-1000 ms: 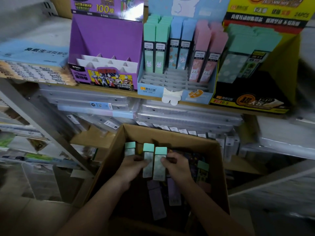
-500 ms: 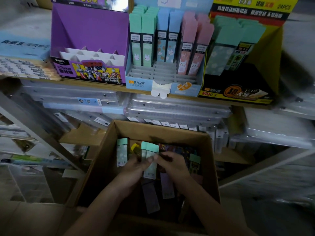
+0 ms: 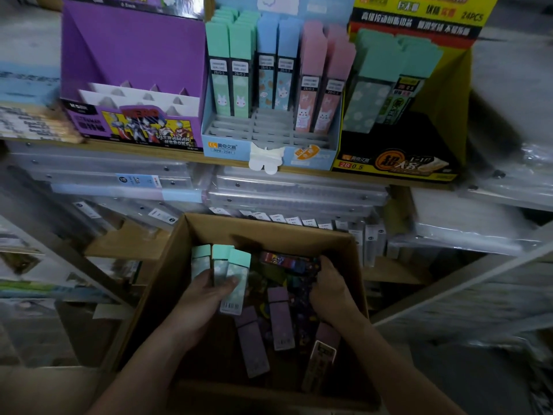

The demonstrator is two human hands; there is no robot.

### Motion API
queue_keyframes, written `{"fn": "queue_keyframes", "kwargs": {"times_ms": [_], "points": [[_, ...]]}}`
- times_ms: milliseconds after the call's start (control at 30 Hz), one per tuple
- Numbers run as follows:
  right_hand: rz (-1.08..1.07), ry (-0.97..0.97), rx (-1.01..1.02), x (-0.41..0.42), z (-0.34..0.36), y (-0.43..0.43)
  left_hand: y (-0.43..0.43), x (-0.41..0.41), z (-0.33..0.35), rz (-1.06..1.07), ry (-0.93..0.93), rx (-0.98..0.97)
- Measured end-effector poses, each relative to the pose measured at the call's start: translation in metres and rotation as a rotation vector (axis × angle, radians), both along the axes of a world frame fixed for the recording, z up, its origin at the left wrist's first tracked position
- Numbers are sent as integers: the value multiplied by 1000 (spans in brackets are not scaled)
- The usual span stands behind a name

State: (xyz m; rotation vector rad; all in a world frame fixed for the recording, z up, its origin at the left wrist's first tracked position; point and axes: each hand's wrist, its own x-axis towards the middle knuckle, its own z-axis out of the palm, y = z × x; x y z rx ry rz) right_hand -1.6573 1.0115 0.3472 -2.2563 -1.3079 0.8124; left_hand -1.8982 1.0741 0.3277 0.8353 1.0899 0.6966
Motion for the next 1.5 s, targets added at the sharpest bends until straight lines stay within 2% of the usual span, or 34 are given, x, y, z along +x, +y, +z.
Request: {"fn": "queue_keyframes", "kwargs": {"times_ms": [300,400,533,600,767,833,933,1033,1133,1300,1500], "points": [[4,151,173,-12,-3,8,-3,-7,1,16,14,-23],[32,38,153,-8,-6,5,-3,-11,2,9,6,-43],[176,-187,-92,-1,-13,-2,-3,-15,2,10,2,-93],[183,-205,-116,-3,-15,-3,-4,-16,2,20,-1,-125],[116,-153,-28,-8,-12,7,-6,-16,6,24,-6,-160],[81,-79,49,-13,-9,12,-7,-15,11,31,-9,-170],[-27,191,141,-31,1,17,-10,-13,17,53,-44,-175],[-101,497,118,-51,9,24,-14,-12,19,44,-99,-184],[-68,746,100,-72,15,28,-19,-13,21,24,-165,-199],[-73,820,30,-97,16,32,-26,-22,23,-90,-191,-142],[-139,979,-57,-107,14,42,-31,-34,30,93,-109,-91]]}}
